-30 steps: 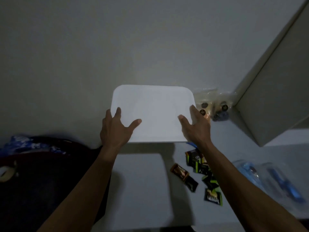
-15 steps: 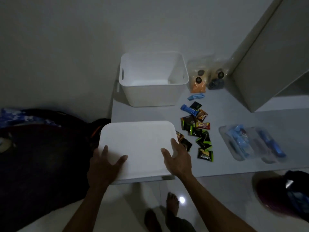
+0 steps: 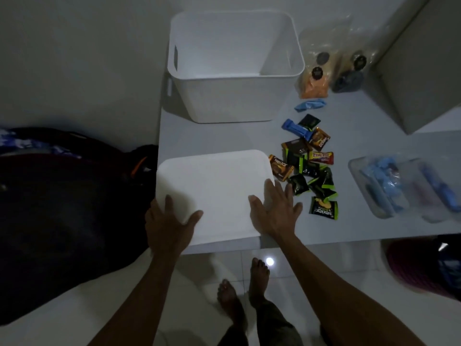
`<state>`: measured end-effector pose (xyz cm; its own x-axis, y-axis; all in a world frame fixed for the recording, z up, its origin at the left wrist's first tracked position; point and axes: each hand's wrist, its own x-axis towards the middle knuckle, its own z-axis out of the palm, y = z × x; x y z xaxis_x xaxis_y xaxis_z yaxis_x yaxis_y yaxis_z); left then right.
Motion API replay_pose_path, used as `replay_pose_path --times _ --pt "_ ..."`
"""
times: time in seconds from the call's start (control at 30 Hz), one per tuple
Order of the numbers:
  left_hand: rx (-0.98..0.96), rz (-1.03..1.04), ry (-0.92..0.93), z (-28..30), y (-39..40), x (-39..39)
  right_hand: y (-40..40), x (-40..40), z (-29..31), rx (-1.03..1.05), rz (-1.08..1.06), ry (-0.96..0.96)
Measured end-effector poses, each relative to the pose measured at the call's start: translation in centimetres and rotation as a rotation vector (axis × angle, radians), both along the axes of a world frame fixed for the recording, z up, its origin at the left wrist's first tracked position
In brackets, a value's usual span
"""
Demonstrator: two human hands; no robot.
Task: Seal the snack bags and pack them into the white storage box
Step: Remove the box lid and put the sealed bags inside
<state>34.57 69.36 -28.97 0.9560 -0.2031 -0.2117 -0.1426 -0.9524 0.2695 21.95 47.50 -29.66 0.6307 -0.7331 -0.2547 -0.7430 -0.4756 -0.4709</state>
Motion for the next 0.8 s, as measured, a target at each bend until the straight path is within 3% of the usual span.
replay_pose_path --times 0.37,0.5,0.57,0.8 --pt "0.061 -0.111 0.1 2.9 -2.2 1.2 0.0 0.5 2.2 0.04 -0.024 0.048" --pt "-0.085 -0.168 -0.006 7.4 -3.7 0.5 -0.1 0.1 6.0 0.118 -0.109 -0.113" --pt "-0.14 -0.131 0.07 10.2 -5.2 0.4 -1.0 0.2 8.2 0.173 -0.119 -0.249" --pt "-0.436 -0.233 0.033 16.4 -13.6 0.6 -8.6 0.1 16.2 0.133 -0.154 -0.351"
